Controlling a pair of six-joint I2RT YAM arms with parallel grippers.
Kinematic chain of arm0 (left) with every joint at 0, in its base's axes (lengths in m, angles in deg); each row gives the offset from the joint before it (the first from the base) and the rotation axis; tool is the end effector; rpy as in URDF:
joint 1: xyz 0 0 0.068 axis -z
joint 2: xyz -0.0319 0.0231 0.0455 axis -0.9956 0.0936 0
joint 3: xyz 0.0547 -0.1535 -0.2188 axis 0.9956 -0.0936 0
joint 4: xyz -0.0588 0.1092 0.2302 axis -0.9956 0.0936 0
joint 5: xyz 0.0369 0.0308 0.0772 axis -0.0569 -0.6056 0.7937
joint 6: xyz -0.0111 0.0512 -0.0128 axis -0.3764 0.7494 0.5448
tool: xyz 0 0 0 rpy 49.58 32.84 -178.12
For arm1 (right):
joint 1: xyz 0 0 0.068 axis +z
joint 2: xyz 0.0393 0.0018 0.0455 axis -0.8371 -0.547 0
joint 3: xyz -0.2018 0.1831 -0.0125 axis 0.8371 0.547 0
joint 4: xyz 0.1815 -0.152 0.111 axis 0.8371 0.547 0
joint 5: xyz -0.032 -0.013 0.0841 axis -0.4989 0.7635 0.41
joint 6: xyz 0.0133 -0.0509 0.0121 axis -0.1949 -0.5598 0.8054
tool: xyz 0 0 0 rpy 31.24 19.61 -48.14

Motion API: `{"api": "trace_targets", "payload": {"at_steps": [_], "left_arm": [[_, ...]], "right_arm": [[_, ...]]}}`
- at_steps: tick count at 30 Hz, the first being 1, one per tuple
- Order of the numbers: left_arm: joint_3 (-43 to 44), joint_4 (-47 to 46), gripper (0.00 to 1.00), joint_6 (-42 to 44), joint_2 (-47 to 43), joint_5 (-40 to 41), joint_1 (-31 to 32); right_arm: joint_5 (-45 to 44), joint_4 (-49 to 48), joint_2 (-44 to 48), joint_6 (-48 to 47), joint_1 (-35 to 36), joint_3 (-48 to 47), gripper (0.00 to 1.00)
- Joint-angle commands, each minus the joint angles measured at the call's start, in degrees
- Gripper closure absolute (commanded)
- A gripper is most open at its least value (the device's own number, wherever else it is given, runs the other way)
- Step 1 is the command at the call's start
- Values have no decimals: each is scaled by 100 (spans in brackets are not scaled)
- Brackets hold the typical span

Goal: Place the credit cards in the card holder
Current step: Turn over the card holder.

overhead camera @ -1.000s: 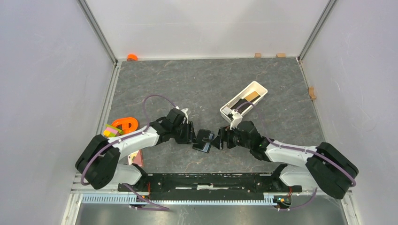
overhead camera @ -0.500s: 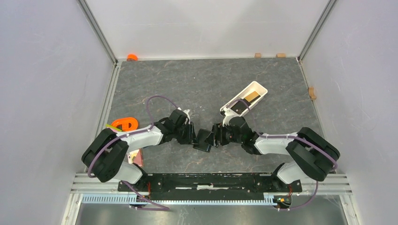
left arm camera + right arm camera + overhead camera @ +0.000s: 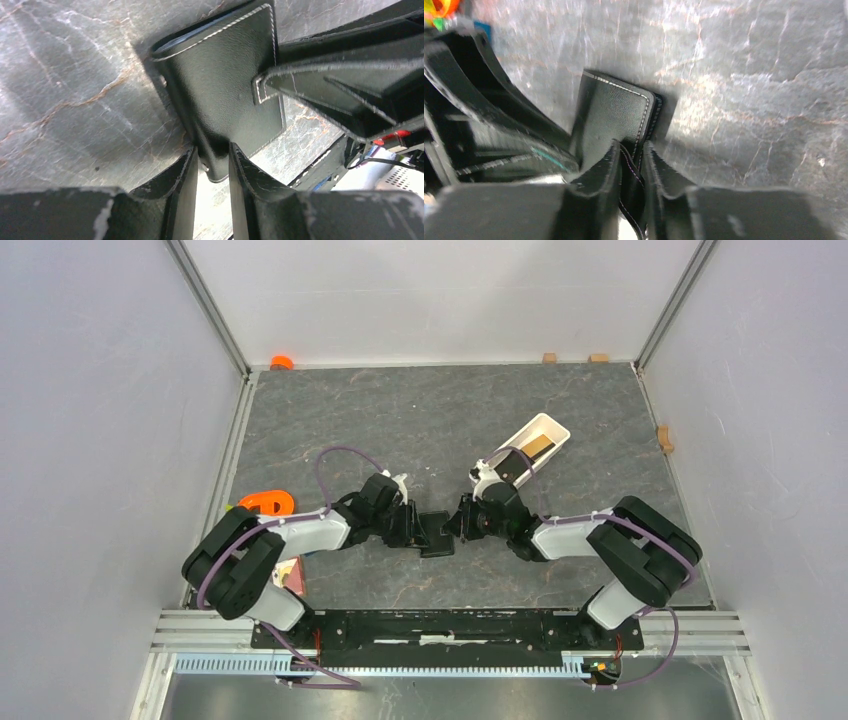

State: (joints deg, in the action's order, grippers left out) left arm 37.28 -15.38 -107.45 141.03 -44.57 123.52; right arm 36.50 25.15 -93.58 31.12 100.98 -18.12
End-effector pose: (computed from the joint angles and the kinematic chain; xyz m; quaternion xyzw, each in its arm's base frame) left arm 0.1988 -0.1746 0.1378 0.0526 0.9306 -0.3232 0.1637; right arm 0.1958 0.1974 0.1236 -0.0632 0.8822 0.3594 0.2975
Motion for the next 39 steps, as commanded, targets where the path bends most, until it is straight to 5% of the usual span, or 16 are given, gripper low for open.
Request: {"api": "trace_targets", "payload": {"at_steps": [1, 2, 9, 14, 26, 30, 35, 39], "left_arm": [[-133, -877, 67, -202, 278, -44, 44], [-146, -932, 66, -212, 242, -12, 40], [-481, -777, 45, -364, -541, 614, 32], [-868, -1002, 43, -1093, -615, 681, -46], [-1399, -4442, 50, -2579, 1045, -536, -66], [-1348, -5726, 60, -3060, 1811, -850, 70], [-1359, -6285, 92, -3169, 2041, -936, 66], [-1351, -6082, 98, -2855, 1566, -921, 66]], "right_arm": [[310, 8, -334, 201, 139, 65, 92], [282, 8, -360, 218, 140, 100, 100], [-293, -103, 15, 390, 124, 665, 100], [-791, 155, 434, 351, 113, 851, 100], [-601, 21, 416, 468, 104, 863, 100], [-570, -173, 566, 473, 104, 962, 100], [-805, -108, 1295, 149, 78, 1111, 100], [-1382, 767, 2313, -561, 30, 938, 61]]}}
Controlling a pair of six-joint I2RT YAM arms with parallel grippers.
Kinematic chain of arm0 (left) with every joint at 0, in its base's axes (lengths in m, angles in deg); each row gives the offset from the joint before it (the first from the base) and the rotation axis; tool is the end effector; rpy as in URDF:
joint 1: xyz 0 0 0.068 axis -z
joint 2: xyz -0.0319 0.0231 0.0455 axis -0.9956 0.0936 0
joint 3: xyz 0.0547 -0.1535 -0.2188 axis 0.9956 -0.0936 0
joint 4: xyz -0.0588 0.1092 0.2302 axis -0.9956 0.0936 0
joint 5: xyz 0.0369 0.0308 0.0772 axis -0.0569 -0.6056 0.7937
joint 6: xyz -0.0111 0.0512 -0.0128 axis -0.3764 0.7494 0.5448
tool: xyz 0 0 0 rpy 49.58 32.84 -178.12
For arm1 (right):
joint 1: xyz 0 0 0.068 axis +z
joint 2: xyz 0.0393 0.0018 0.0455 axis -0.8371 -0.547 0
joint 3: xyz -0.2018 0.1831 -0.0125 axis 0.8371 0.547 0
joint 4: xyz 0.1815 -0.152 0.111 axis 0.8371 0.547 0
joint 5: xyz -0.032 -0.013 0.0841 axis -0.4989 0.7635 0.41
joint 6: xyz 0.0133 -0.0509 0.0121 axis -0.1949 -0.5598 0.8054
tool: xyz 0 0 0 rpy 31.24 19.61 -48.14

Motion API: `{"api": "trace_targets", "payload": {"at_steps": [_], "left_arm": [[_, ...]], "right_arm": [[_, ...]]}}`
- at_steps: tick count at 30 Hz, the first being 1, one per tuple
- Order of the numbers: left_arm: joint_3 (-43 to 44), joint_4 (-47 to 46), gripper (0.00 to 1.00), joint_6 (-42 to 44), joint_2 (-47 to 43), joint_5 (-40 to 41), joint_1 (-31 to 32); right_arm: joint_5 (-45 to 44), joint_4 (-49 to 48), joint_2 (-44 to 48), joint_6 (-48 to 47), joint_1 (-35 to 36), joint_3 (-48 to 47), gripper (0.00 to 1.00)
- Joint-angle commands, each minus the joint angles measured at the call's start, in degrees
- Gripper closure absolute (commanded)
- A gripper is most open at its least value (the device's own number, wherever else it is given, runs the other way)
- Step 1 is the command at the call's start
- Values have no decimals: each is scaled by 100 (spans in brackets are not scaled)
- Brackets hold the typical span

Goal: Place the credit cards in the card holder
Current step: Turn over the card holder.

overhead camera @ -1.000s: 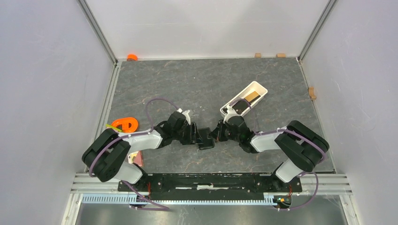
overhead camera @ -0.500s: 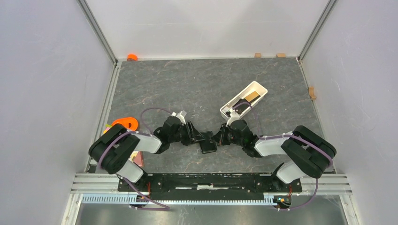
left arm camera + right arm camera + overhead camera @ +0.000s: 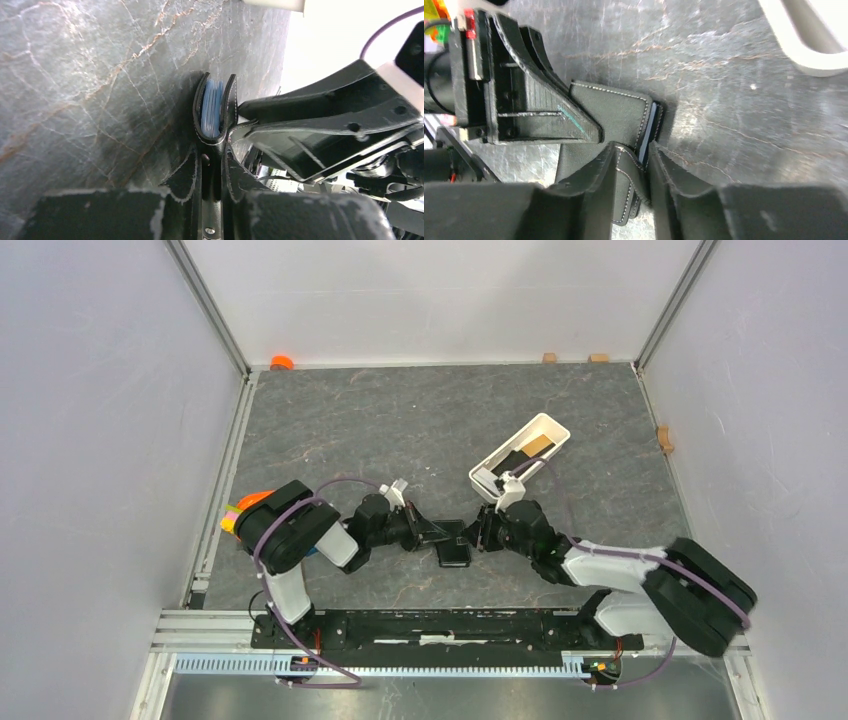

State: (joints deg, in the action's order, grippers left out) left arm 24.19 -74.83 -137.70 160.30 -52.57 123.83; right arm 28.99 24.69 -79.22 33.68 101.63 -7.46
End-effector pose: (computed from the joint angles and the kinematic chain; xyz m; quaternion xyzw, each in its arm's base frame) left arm 0.1974 -0.1812 0.0890 -0.0916 0.8203 -0.5422 0.1575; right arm 0.1621 0.1618 0.1339 -0.0182 0.8686 0.3486 0.3516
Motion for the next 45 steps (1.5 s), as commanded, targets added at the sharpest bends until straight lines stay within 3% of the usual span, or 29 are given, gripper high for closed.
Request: {"api": "trace_targets", "payload": {"at_steps": [1, 5, 6, 7, 10, 12, 19, 24, 29, 32, 37, 41, 45], "left_arm": [[-4, 104, 98, 320, -590, -119, 35], [183, 943, 98, 1064, -1486, -203, 35], [243, 1094, 98, 1280, -1674, -293, 35], [304, 1330, 98, 1474, -1925, -377, 35], [593, 2021, 98, 2149, -2504, -933, 41], [746, 2403, 98, 2485, -2851, -1282, 48], [989, 3641, 98, 3232, -4189, -1568, 53], [1147, 4033, 98, 3357, -4553, -1821, 85], [1225, 4381, 98, 3515, -4654, -1624, 189], [1261, 4592, 98, 3663, -4764, -1415, 202], [1286, 4794, 98, 3778, -4950, -1209, 211], [1355, 4953, 98, 3843, -5104, -1120, 211], [1457, 5105, 97, 3924, -5135, -1153, 211]], "right_arm": [[-733, 1009, 1127, -972, -61, -176, 49], [-813, 1700, 2165, -1508, -336, -311, 10], [-602, 1873, 2319, -1637, -497, -386, 4], [-219, 1946, 2406, -1787, -768, -459, 2], [2091, 1684, 2507, -2094, -1488, -631, 2], [3080, 1548, 2540, -2210, -1588, -819, 2], [5132, 692, 2558, -1706, -1566, -1079, 2], [5220, 555, 2193, -1683, -1538, -1108, 8], [5350, -162, 1762, -1298, -1123, -1299, 24], [5316, -237, 1556, -1289, -877, -1390, 38], [5357, -197, 1384, -1335, -762, -1366, 70], [5411, 532, 1296, -1928, -678, -1566, 71], [5492, 1171, 1084, -2436, -436, -1889, 64]]}}
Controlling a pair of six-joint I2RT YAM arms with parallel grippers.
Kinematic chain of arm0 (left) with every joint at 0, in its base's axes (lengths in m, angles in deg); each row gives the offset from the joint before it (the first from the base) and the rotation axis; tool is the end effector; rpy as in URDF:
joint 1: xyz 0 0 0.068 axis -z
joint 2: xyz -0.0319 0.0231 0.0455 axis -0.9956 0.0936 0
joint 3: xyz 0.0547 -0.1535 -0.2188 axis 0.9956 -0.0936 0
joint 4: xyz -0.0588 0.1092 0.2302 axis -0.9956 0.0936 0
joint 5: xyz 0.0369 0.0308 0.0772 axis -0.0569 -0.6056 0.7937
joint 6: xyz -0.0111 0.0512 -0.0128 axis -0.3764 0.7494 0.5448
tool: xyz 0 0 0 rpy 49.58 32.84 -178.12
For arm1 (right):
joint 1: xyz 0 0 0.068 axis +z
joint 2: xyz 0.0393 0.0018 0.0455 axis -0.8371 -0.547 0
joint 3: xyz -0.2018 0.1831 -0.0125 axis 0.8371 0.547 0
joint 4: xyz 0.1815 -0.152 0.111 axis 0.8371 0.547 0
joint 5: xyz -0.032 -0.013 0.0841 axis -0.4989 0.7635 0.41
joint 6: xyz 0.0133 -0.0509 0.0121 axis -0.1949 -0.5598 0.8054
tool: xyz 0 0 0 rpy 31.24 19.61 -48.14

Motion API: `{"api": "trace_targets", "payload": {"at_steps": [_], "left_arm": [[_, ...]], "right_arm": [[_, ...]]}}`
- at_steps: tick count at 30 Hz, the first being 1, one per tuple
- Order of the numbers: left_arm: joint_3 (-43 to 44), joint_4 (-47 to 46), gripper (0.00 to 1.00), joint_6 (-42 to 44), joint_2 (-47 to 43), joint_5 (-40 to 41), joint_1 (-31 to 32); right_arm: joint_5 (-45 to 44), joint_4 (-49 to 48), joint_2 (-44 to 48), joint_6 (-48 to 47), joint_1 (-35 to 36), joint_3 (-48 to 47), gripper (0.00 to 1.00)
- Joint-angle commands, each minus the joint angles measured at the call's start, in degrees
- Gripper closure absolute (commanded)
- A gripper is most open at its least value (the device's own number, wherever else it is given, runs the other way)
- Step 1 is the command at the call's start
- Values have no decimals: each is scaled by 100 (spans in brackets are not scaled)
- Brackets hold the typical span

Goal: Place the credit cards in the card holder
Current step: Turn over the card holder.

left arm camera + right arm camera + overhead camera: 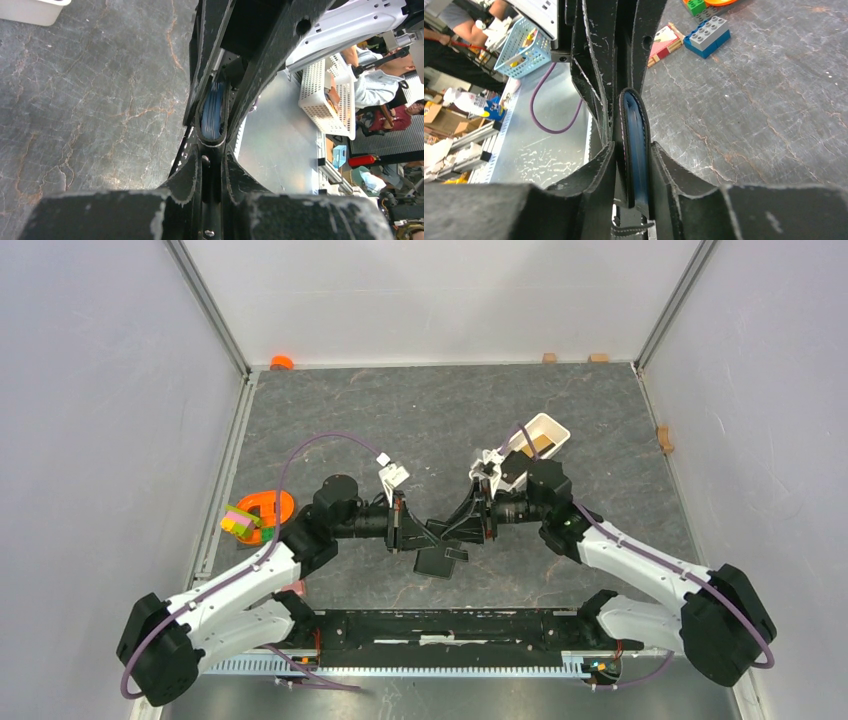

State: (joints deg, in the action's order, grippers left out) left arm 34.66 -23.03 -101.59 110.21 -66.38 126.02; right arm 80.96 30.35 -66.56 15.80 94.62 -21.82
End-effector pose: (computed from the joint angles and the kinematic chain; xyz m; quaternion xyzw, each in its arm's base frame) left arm 0.1441 -0.1574 0.2589 0.2616 0.7288 -0.5618 0.2912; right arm 0.1698 0.1676 0.2544 -0.3624 0.6460 0.5922 0.3172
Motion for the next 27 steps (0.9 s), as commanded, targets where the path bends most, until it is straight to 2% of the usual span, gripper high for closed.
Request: {"api": "trace_targets", "payload": {"at_steps": [1, 2, 7, 9, 10, 13, 14, 16, 18, 20, 23, 27], "left_arm": [[420, -74, 97, 321, -125, 210, -8], [426, -74, 97, 326, -124, 188, -8], [441, -2, 98, 370, -187, 121, -8], [444, 44, 98, 383, -234, 161, -8], [448, 85, 97, 384, -253, 193, -8], [529, 315, 75, 301, -295, 297, -17], [556, 390, 64, 254, -315, 349, -21], [683, 841, 30, 180, -380, 752, -67], [897, 1534, 13, 24, -500, 1360, -203], [1089, 2091, 8, -388, -622, 1850, -432], [1120, 2353, 5, -1539, -745, 2181, -781], [930, 2083, 4, -2957, -515, 1910, -1085]], "right_arm": [[295, 709, -247, -717, 301, -529, 64], [269, 773, -302, -769, 332, -564, 64], [220, 858, -395, -866, 375, -666, 82], [245, 919, -409, -912, 395, -706, 98], [211, 1001, -404, -976, 397, -733, 100], [-228, 1501, -248, -1497, 405, -866, 100], [-674, 1827, -157, -1744, 420, -968, 100], [-1694, 2245, 54, -2283, 476, -1071, 100], [-2771, 2297, 310, -2677, 547, -1030, 100], [-3766, 2274, 529, -2962, 634, -933, 100], [-4768, 1841, 837, -3336, 829, -643, 100], [-5744, 1285, 1243, -3817, 1383, -432, 100]]}}
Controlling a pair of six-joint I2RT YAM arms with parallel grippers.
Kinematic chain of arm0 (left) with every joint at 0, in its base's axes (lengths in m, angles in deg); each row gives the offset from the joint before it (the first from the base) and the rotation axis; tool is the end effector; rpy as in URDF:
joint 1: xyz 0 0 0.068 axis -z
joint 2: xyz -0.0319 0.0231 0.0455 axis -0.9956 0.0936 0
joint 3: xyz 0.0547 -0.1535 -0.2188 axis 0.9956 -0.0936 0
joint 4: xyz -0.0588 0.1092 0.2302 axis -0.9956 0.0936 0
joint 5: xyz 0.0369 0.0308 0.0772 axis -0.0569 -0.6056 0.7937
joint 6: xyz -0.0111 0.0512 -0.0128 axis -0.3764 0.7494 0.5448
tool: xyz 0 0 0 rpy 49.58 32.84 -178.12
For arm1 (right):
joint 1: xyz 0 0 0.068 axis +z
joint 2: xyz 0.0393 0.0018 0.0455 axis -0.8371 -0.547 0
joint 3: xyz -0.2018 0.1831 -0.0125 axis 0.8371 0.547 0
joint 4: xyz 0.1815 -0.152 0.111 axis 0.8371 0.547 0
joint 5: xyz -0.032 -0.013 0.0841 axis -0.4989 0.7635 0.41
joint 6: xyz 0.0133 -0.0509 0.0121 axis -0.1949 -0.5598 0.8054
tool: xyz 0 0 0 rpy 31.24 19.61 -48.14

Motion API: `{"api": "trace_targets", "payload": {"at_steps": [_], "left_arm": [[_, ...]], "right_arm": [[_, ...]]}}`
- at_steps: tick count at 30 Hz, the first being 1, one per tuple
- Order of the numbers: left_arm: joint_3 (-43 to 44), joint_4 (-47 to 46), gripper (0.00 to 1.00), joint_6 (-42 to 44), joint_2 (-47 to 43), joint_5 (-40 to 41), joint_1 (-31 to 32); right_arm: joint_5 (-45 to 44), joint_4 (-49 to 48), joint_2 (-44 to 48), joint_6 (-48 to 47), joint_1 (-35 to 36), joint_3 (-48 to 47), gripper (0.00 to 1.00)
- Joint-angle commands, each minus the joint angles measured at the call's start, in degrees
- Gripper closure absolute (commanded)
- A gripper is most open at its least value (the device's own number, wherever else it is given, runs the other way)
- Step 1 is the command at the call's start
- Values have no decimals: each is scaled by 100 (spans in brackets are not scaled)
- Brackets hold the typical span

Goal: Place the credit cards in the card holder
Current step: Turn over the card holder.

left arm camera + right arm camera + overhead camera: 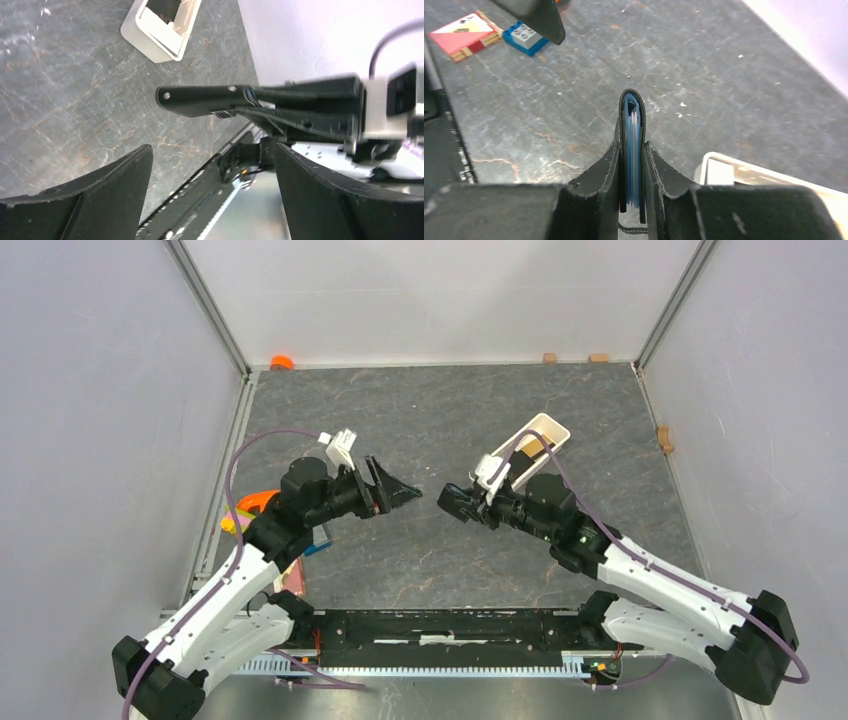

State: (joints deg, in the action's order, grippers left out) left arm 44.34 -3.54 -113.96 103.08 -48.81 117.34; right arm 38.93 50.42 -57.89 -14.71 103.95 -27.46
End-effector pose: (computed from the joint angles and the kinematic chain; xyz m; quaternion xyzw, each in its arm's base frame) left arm 0.1547 -0.1154 0.3055 0.0261 0.8001 -0.4863 0.3502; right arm 0.1489 0.1702 0.2828 -0.4017 0.6828 0.2862 0.5390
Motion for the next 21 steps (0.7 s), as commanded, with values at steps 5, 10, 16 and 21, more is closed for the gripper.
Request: {"api": "trace_targets", "payload": {"at_steps": [5, 10, 16, 21], "left_arm": [[199, 298, 1, -2222, 417, 56, -288], [240, 377, 0, -2661, 333, 128, -390], [-33, 80, 0, -3127, 230, -7, -423], [-222, 243, 1, -3106, 147, -179, -422]], "right_arm": [[-2767, -1191, 610, -1747, 1769, 195, 100], [-4189, -1670, 179, -3003, 3153, 177, 100], [-5181, -2619, -557, -4257, 4021, 104, 100], [-5604, -3404, -1038, -5151, 4295, 97, 100]]}}
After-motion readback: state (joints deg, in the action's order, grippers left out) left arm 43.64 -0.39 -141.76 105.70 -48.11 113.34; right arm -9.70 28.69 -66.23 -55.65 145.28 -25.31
